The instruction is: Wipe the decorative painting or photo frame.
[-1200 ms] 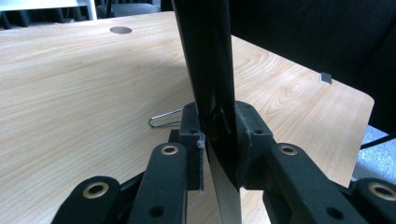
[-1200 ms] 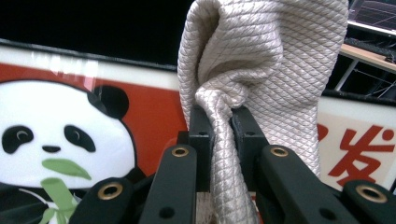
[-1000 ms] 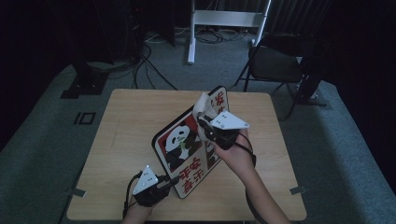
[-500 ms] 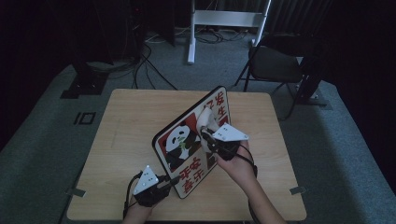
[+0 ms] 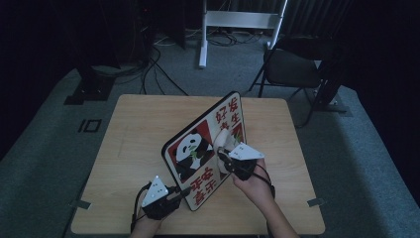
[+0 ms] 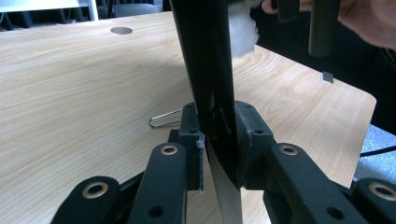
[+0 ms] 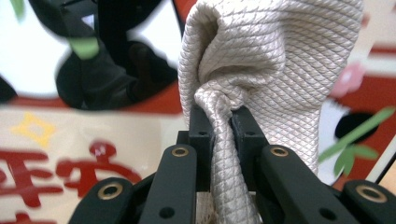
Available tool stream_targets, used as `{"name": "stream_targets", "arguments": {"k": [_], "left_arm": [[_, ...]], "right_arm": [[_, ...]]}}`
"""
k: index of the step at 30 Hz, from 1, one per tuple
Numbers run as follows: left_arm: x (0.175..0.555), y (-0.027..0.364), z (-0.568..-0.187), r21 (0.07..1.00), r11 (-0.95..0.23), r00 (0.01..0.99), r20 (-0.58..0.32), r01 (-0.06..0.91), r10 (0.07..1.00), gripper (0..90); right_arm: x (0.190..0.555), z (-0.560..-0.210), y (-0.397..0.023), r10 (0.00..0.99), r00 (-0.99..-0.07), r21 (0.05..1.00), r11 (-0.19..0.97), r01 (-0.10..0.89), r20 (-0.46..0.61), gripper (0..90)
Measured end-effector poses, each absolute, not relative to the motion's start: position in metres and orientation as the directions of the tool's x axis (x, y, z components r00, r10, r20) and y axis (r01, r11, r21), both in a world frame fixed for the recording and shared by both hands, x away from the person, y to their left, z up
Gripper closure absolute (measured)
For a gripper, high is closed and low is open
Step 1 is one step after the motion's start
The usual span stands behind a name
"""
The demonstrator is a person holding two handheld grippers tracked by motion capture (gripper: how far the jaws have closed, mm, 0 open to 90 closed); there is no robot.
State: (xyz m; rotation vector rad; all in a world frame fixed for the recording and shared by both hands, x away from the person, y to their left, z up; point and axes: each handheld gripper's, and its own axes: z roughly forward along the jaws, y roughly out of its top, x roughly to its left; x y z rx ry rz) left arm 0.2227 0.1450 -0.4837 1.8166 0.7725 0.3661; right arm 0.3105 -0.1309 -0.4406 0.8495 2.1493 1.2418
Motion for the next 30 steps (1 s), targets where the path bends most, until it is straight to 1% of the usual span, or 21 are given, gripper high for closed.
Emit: {"name": "stream_targets", "arguments": {"k": [15,28,30], "left_arm": [[0.222,0.145,-0.483,0.920,-0.215,0.742,-0.109,0.327,0.661,75.9],[0.222,0.144,-0.483,0.920,-0.215,0.741,-0.108,0.327,0.663,76.0],[0.222,0.144,-0.483,0.920,-0.215,0.741,-0.109,0.327,0.662,76.0]], "right_arm": [[0.304,-0.489,-0.142,0.745,-0.662,0.839,0.411,0.357,-0.084,80.9],[0.299,-0.518,-0.147,0.757,-0.650,0.805,0.423,0.417,-0.062,81.0],[0.297,-0.527,-0.149,0.758,-0.650,0.789,0.430,0.438,-0.053,80.9]]}}
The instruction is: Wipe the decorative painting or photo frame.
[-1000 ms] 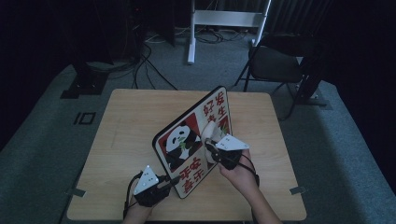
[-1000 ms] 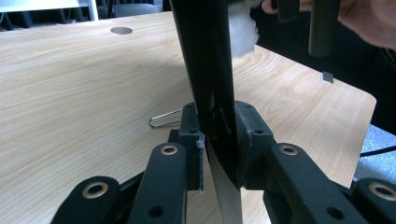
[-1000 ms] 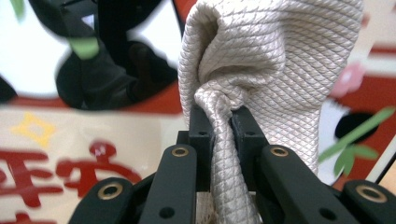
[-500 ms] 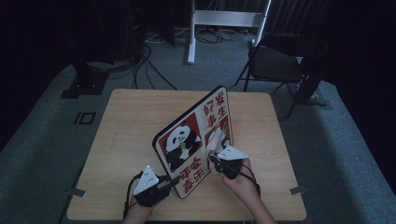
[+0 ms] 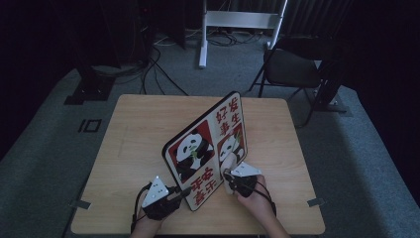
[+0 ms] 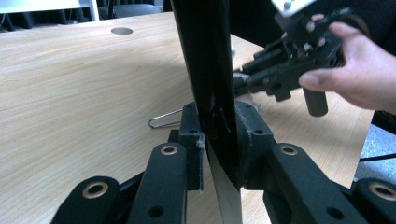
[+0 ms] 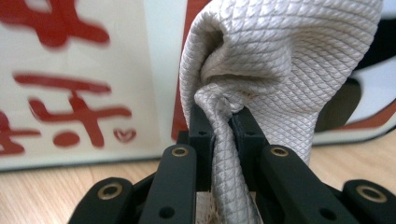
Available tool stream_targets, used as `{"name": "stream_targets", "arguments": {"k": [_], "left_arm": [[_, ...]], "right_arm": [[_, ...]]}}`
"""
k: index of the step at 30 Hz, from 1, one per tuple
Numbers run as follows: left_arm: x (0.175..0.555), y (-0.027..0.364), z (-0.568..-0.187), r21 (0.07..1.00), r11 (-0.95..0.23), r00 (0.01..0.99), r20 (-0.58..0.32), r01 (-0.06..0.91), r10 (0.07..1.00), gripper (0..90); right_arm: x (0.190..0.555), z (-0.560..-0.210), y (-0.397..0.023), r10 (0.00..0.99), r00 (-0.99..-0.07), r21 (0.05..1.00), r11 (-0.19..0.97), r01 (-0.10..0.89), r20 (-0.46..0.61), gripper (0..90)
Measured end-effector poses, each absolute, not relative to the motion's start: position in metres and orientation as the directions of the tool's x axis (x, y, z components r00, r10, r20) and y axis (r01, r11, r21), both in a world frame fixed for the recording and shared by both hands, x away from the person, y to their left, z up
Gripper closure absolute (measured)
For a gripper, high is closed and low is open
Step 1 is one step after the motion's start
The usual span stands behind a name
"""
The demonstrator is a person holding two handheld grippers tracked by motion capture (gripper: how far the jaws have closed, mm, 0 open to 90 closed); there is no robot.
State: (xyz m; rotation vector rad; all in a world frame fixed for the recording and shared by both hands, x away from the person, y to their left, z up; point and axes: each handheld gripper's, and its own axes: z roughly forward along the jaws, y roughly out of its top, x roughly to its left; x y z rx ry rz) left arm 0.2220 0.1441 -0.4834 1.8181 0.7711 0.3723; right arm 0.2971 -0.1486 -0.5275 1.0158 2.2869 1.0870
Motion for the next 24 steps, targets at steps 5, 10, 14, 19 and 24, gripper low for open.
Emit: {"name": "stream_targets", "arguments": {"k": [5,10,14,19,24], "left_arm": [[0.222,0.144,-0.484,0.921,-0.214,0.742,-0.109,0.327,0.662,76.0],[0.223,0.145,-0.484,0.920,-0.211,0.742,-0.115,0.330,0.661,76.0],[0.223,0.147,-0.484,0.922,-0.202,0.740,-0.120,0.330,0.661,76.0],[0.224,0.150,-0.484,0.920,-0.187,0.732,-0.137,0.343,0.668,76.0],[0.223,0.151,-0.485,0.922,-0.172,0.726,-0.149,0.347,0.671,74.5]], "right_arm": [[0.296,-0.542,-0.152,0.760,-0.648,0.769,0.437,0.466,-0.039,81.0],[0.295,-0.533,-0.153,0.761,-0.648,0.777,0.428,0.461,-0.035,81.2],[0.295,-0.505,-0.152,0.757,-0.652,0.823,0.393,0.410,-0.037,81.2],[0.295,-0.456,-0.147,0.745,-0.666,0.889,0.334,0.313,-0.045,81.2],[0.297,-0.410,-0.139,0.732,-0.677,0.930,0.295,0.218,-0.074,81.2]]}}
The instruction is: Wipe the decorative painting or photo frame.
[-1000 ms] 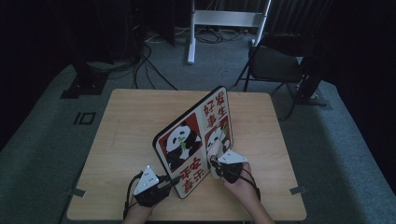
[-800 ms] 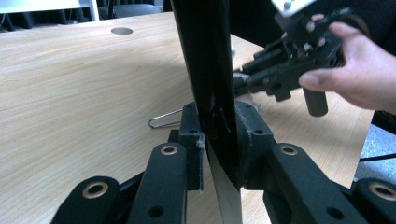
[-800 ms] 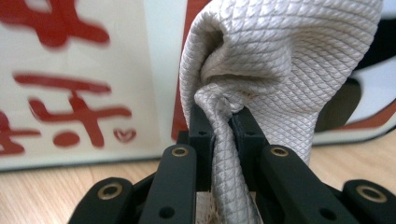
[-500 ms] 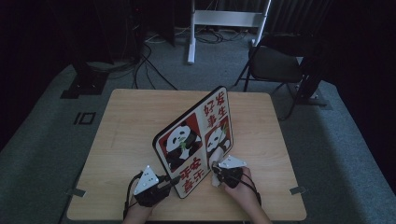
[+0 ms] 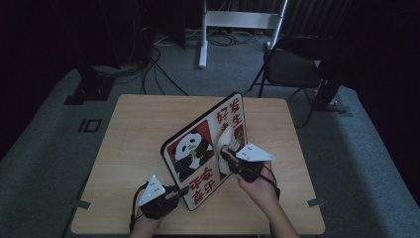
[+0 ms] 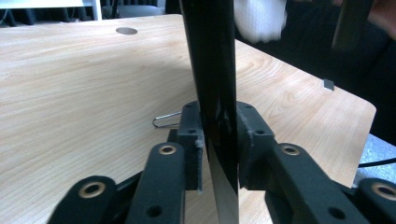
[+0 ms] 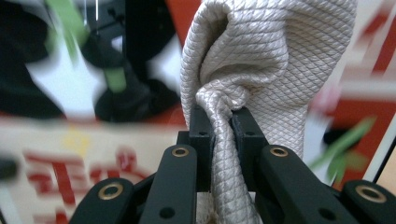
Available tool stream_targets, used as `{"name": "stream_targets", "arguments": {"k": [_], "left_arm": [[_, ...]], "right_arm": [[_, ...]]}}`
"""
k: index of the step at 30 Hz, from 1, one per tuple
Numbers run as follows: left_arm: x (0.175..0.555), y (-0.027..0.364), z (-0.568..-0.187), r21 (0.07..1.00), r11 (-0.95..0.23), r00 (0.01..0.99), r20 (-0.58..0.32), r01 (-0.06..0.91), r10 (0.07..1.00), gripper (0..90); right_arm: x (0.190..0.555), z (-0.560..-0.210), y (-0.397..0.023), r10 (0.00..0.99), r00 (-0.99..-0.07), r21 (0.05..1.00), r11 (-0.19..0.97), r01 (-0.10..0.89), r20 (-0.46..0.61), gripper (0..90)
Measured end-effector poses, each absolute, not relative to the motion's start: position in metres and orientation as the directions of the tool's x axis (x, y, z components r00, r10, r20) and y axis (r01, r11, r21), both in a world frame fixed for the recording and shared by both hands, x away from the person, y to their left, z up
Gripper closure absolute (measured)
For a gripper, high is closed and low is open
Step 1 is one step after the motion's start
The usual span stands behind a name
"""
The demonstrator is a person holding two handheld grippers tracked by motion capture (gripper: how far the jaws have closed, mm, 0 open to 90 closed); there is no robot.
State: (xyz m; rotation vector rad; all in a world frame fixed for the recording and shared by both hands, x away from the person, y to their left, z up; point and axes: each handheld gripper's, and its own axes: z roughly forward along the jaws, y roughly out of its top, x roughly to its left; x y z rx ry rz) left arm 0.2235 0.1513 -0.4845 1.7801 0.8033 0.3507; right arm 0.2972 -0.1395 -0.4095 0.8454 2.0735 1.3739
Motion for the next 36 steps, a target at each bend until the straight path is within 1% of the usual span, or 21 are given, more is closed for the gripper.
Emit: {"name": "stream_targets", "arguments": {"k": [2,3,5,6,10,13,15,16,21,27,36], "left_arm": [[0.223,0.152,-0.484,0.923,-0.174,0.723,-0.141,0.343,0.676,72.6],[0.223,0.153,-0.484,0.922,-0.168,0.722,-0.150,0.350,0.676,72.3],[0.223,0.156,-0.484,0.921,-0.157,0.718,-0.164,0.357,0.676,68.1],[0.223,0.157,-0.484,0.921,-0.154,0.716,-0.164,0.357,0.678,68.0],[0.221,0.161,-0.481,0.925,-0.142,0.715,-0.168,0.353,0.679,64.9],[0.219,0.162,-0.480,0.929,-0.140,0.712,-0.160,0.343,0.684,65.9],[0.217,0.161,-0.478,0.930,-0.144,0.711,-0.153,0.339,0.687,70.8],[0.217,0.160,-0.478,0.928,-0.147,0.711,-0.153,0.341,0.687,75.7],[0.218,0.161,-0.478,0.926,-0.145,0.717,-0.164,0.349,0.677,77.2],[0.219,0.160,-0.478,0.929,-0.145,0.723,-0.162,0.342,0.672,77.0],[0.219,0.156,-0.477,0.927,-0.155,0.726,-0.154,0.340,0.671,76.8]], "right_arm": [[0.299,-0.393,-0.137,0.725,-0.684,0.944,0.272,0.186,-0.074,81.2],[0.299,-0.387,-0.135,0.725,-0.684,0.948,0.270,0.171,-0.083,81.1],[0.300,-0.373,-0.132,0.719,-0.690,0.957,0.254,0.142,-0.089,81.2],[0.300,-0.365,-0.129,0.716,-0.691,0.960,0.251,0.127,-0.096,81.2],[0.304,-0.346,-0.121,0.706,-0.701,0.967,0.238,0.092,-0.107,81.1],[0.306,-0.337,-0.116,0.701,-0.704,0.970,0.231,0.079,-0.110,81.2],[0.308,-0.332,-0.111,0.698,-0.707,0.970,0.231,0.070,-0.116,81.1],[0.309,-0.329,-0.107,0.696,-0.708,0.970,0.235,0.065,-0.121,81.2],[0.311,-0.328,-0.097,0.690,-0.709,0.966,0.254,0.051,-0.144,81.0],[0.316,-0.338,-0.092,0.693,-0.705,0.958,0.278,0.066,-0.152,81.1],[0.318,-0.364,-0.099,0.699,-0.701,0.948,0.299,0.110,-0.139,81.1]]}}
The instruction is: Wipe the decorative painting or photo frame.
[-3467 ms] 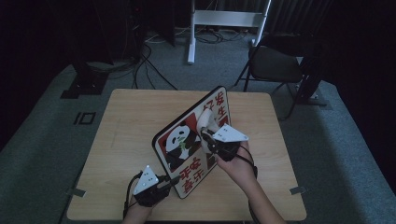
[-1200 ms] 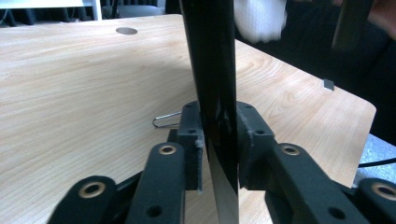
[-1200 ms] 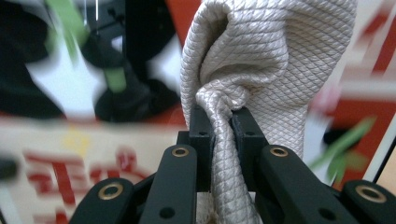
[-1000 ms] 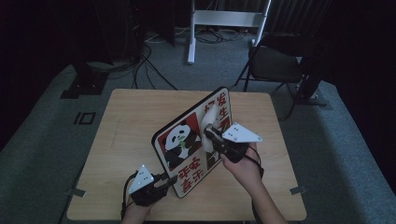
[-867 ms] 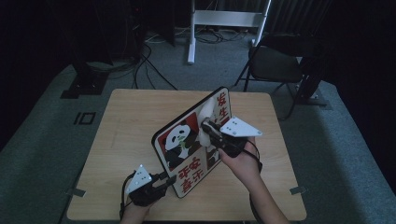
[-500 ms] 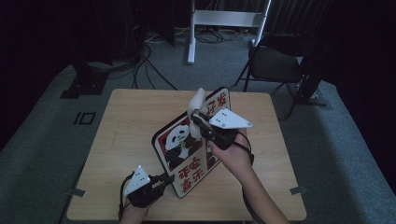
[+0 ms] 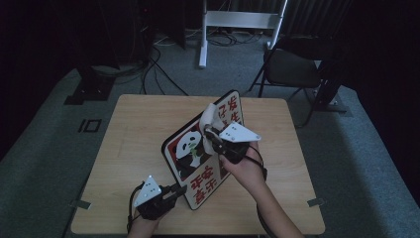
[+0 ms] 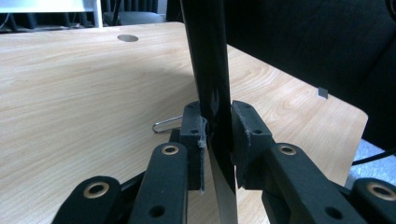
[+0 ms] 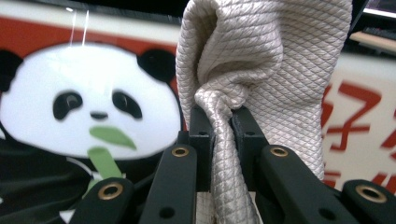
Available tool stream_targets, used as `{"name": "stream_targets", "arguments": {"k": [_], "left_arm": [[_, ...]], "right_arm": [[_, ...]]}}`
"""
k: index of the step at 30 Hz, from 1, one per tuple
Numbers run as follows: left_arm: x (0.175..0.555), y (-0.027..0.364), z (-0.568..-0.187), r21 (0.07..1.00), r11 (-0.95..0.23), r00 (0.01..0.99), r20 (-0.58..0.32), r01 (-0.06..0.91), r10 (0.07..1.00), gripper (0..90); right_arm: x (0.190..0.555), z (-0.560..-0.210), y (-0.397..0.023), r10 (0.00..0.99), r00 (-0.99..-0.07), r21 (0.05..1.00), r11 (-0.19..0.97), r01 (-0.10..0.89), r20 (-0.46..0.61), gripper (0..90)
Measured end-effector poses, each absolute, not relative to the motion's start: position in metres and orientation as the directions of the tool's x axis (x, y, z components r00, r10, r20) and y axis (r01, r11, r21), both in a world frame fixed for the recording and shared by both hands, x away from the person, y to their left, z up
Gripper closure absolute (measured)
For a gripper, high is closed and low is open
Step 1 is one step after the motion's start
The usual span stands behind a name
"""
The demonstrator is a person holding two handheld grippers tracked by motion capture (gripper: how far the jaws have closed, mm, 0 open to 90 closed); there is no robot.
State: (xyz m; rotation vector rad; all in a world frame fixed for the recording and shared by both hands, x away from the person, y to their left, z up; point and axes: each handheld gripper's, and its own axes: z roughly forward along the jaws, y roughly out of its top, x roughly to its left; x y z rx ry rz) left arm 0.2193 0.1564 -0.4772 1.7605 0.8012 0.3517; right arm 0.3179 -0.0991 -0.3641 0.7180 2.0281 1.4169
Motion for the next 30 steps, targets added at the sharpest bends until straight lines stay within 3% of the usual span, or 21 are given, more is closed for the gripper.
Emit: {"name": "stream_targets", "arguments": {"k": [30], "left_arm": [[0.218,0.154,-0.477,0.926,-0.172,0.727,-0.138,0.335,0.673,76.7]], "right_arm": [[0.302,-0.448,-0.124,0.714,-0.694,0.894,0.368,0.256,-0.095,81.1]]}}
